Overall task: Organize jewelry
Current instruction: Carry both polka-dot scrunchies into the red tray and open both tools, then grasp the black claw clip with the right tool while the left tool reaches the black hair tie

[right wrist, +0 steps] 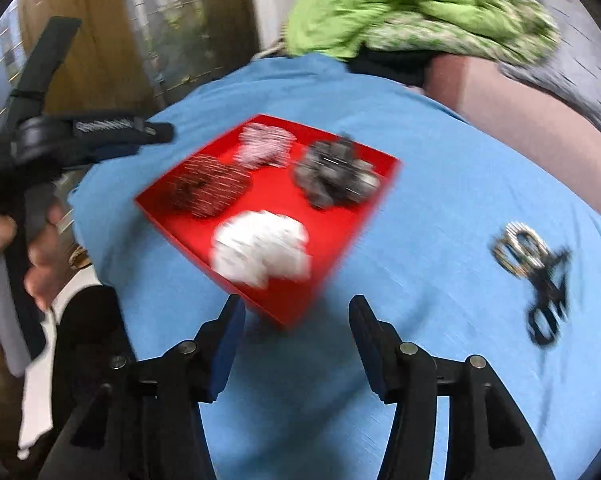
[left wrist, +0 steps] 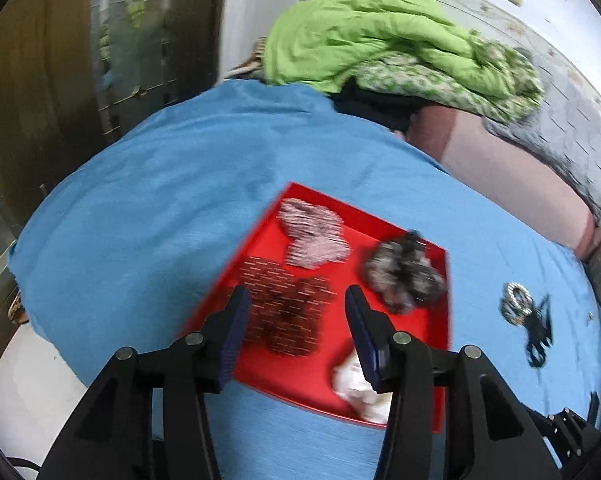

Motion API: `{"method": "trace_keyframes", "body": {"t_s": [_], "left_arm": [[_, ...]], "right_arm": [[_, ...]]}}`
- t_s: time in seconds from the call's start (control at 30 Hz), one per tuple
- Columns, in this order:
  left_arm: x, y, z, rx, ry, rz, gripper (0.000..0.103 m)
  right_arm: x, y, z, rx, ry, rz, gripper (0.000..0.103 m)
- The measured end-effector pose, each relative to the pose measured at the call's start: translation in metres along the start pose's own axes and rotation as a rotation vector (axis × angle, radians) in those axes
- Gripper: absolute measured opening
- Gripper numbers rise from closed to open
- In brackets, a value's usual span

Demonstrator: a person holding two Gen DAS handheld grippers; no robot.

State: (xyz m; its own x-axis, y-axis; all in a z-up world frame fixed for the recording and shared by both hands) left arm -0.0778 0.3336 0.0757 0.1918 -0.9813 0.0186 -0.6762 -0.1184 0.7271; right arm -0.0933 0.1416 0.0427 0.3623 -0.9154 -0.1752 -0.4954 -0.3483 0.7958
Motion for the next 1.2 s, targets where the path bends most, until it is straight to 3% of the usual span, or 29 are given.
{"method": "trace_keyframes", "body": {"t_s": [0.23,0.33,0.47,0.57,0.67,0.8,0.97,1.07,1.2], "left_arm": [[0.087,-0.007,0.015,-0.051,-0.127,0.117,0.049],[0.126,-0.013,0.031,-0.089,-0.197,0.164,0.049],[0.163,-0.019,0.045,-0.121,-0.276,0.195,0.049],[0.176,-0.022,0.049,-0.13,-0.311,0.201,0.049],[0.187,-0.026,0.049,-0.135,-0.337,0.202,0.049],[0.196,-0.036,0.045,-0.149,-0.342,0.214,0.049],[0.214,-0.055,0.04,-0.186,-0.322,0.259,0.049],[0.233,-0.067,0.036,-0.197,-0.32,0.285,0.049],[0.268,-0.079,0.033,-0.218,-0.323,0.339,0.048]], "right_arm": [[0.145,0.023,0.022,0.003,-0.278,0.161,0.058],[0.186,0.035,0.011,0.047,-0.347,0.208,0.058],[0.236,0.04,-0.032,0.123,-0.427,0.247,0.058],[0.255,0.025,-0.056,0.129,-0.468,0.241,0.058],[0.268,-0.005,-0.071,0.088,-0.45,0.268,0.05],[0.289,-0.03,-0.062,0.012,-0.484,0.287,0.018],[0.338,-0.006,-0.033,0.029,-0.634,0.321,0.017],[0.352,0.013,-0.018,0.059,-0.661,0.335,0.017],[0.356,0.024,-0.005,0.099,-0.682,0.291,0.019]]}}
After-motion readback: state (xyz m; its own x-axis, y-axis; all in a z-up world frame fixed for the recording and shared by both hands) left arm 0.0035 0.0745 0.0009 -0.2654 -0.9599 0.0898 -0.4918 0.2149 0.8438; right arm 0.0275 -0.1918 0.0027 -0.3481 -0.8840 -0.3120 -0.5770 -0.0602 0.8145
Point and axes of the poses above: each gripper's, at about its wrist camera, not at the fingertips, and y roughly against the way its jaws point, x to its right, z to its underside, the point moved 9 cm from there along -y, roughly the way its jaws point, and after that the axes turned 11 degrees about -y, right-handed, at the moved point
